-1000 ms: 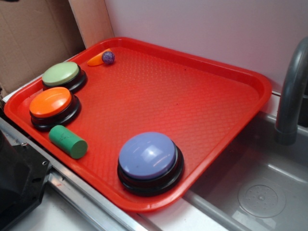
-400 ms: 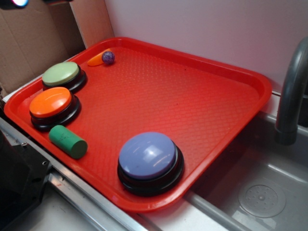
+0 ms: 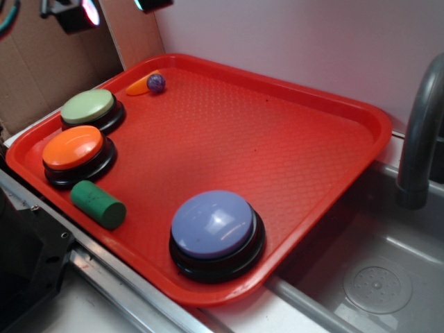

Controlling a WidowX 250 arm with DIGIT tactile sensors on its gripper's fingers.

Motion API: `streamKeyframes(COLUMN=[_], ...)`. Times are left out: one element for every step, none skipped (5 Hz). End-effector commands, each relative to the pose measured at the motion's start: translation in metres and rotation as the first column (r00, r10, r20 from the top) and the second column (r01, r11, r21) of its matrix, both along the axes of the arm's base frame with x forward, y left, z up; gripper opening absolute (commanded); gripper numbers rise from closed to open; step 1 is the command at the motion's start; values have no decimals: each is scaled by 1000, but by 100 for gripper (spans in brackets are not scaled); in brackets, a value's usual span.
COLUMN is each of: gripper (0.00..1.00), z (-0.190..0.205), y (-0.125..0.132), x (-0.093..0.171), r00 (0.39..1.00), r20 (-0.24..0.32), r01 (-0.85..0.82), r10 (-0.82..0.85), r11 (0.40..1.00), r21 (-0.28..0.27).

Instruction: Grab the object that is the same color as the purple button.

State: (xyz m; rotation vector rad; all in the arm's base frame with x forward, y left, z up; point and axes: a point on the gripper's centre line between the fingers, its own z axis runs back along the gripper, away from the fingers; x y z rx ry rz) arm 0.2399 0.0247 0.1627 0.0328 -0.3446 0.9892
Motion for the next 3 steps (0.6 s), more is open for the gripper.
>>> streamKeyframes(gripper=[100, 100, 100], z=[-30, -50, -63], y=[64, 88, 102], x=[37, 50, 57], r00=[920, 894, 894], r20=[126, 135, 136], r01=[-379, -438, -434], r10=[372, 427, 427], r11=[924, 897, 900], r21=[40, 57, 31])
